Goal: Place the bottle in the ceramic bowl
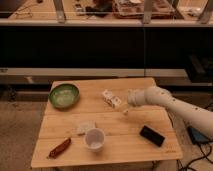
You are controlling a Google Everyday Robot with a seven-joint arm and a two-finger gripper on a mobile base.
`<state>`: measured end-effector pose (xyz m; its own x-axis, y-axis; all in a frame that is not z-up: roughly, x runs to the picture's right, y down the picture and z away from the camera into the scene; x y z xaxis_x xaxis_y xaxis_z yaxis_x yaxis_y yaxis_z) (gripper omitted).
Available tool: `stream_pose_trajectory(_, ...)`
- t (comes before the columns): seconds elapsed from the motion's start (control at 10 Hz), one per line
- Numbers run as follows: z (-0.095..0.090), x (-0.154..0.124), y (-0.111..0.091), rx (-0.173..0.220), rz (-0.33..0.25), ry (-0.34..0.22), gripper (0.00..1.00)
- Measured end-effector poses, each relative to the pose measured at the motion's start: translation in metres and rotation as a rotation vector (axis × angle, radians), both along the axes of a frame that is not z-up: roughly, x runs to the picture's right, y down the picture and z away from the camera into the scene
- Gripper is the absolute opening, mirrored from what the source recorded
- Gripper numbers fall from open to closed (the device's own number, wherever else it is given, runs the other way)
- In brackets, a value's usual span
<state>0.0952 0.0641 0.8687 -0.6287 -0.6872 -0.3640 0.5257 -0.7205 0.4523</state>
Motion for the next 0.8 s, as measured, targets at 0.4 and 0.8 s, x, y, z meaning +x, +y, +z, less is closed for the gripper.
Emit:
stream_pose_trajectory(0.4,0.042,-0.020,0.020,-0.034,0.022,0.012,0.76)
stream_pose_trajectory(0.8,0.067,-0.047,0.023,-0.102,0.013,-0.003,0.33)
